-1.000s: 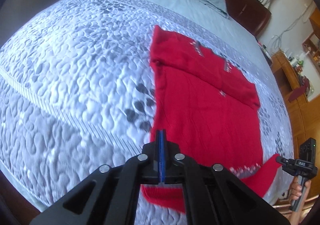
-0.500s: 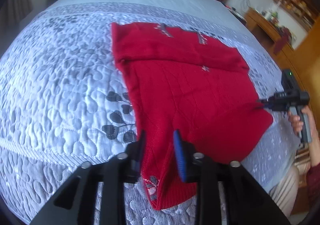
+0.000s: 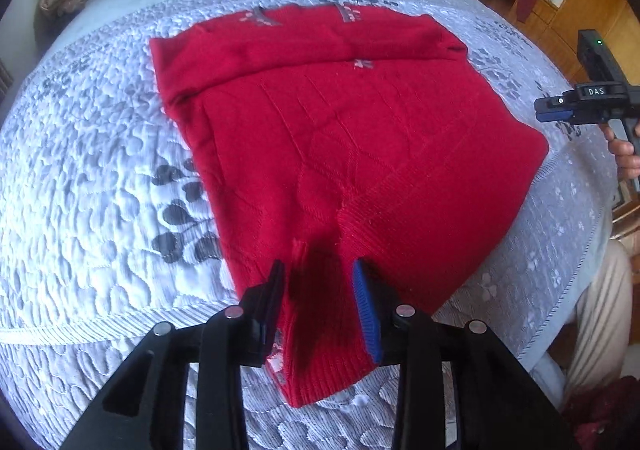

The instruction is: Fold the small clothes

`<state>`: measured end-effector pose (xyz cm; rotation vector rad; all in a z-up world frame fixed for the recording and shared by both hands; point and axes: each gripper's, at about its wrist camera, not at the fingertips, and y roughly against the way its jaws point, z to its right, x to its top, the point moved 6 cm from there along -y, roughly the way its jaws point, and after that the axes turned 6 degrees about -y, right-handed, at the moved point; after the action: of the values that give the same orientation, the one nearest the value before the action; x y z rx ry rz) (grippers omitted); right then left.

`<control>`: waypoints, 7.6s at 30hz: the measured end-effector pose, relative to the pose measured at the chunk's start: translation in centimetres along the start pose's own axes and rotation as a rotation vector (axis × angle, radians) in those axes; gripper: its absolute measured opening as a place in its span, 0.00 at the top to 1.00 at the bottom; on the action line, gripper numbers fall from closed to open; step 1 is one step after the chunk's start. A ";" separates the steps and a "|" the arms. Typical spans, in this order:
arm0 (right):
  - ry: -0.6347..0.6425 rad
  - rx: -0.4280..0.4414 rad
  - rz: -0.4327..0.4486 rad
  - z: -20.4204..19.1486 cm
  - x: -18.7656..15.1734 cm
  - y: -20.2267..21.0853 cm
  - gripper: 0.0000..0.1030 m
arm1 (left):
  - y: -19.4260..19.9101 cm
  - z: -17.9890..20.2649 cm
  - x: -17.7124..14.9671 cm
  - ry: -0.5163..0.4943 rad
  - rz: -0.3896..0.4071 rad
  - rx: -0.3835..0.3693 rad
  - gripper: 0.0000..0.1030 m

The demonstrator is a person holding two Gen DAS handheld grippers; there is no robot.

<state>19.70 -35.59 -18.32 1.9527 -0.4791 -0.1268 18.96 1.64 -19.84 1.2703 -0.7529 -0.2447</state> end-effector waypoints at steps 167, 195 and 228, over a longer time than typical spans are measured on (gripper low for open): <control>0.197 -0.030 -0.180 1.6 6.5 -4.4 0.74 | -6.8 -10.0 9.7 0.432 -0.027 0.085 0.31; 0.079 0.046 -0.134 0.5 8.2 -4.7 0.92 | -8.0 -10.7 11.0 0.600 -0.044 -0.059 0.84; 0.134 -0.157 -0.199 9.3 -11.5 0.9 0.92 | -2.9 5.3 -4.4 0.378 -0.034 0.002 0.75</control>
<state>6.17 -39.45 -22.93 1.8375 -0.1803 -0.1545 13.04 -0.91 -23.62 1.2837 -0.4079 -0.0277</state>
